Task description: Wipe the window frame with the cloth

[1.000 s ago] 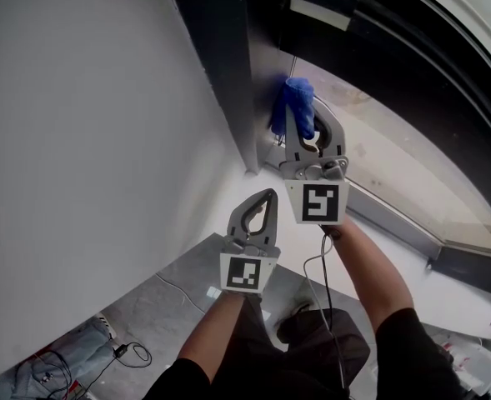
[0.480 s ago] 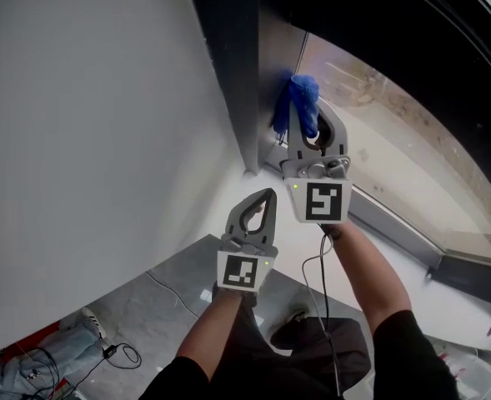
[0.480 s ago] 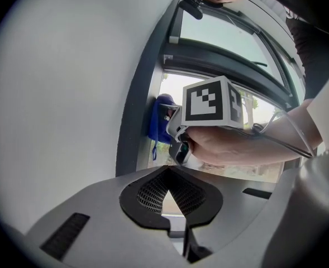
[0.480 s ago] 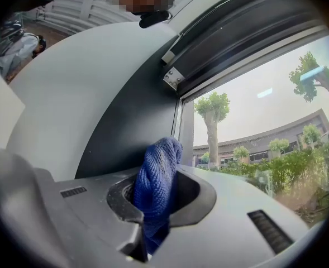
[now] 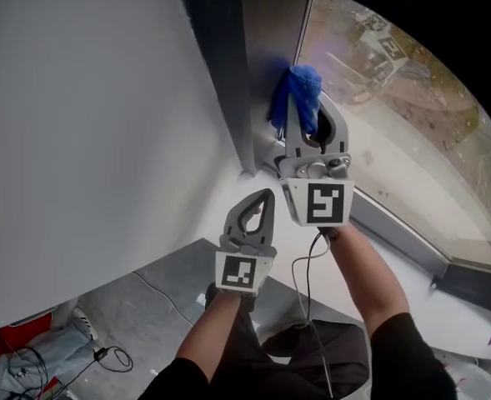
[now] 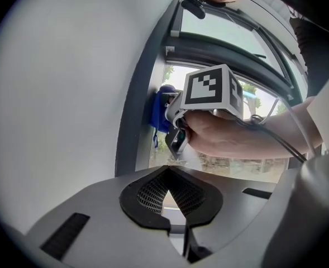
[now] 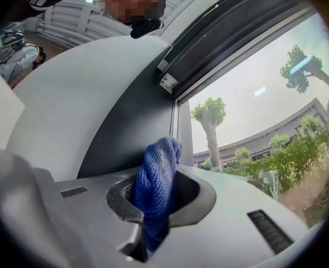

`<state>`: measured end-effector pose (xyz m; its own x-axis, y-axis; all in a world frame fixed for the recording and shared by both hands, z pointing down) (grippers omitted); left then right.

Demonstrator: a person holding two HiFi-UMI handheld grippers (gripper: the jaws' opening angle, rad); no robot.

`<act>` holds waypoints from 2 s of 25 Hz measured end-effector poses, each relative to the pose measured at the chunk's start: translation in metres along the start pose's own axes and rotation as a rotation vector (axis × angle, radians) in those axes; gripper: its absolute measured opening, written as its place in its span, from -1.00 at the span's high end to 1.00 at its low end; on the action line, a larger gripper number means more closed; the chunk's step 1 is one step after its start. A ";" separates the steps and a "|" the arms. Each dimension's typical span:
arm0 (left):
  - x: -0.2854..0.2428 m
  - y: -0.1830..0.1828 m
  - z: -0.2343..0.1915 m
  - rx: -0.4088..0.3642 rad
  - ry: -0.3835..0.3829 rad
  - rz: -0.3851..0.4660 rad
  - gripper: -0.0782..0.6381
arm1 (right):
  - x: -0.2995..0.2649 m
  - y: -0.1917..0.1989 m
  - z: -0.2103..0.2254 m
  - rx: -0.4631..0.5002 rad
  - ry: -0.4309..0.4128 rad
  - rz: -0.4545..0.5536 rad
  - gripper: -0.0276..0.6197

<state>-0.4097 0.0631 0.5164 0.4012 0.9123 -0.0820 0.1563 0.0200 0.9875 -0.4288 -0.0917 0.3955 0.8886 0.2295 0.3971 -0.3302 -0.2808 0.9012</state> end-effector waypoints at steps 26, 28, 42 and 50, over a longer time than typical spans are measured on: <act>-0.019 0.090 -0.027 -0.077 -0.010 0.088 0.77 | 0.037 0.076 -0.015 -0.100 -0.043 0.109 0.80; -0.016 0.086 -0.029 -0.101 -0.011 0.115 0.77 | 0.038 0.082 -0.014 -0.099 -0.049 0.105 0.80; -0.019 0.104 -0.014 -0.230 -0.036 0.128 0.77 | 0.070 0.136 -0.014 -0.236 -0.140 -0.066 0.80; -0.025 0.105 -0.013 -0.242 -0.023 0.088 0.77 | 0.076 0.163 -0.010 -0.271 -0.260 -0.257 0.80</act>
<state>-0.4154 0.0475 0.6238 0.4249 0.9052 0.0053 -0.0997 0.0410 0.9942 -0.4186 -0.1107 0.5747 0.9916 0.0088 0.1294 -0.1295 0.0167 0.9914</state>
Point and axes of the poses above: the fingertips, and each gripper's own axes: x backward along the fingers, z to its right, y out of its underside, the point moved 8 cm from there along x, backward along the fingers, and after that the axes turned 6 degrees about -y, right-handed, at the moved point
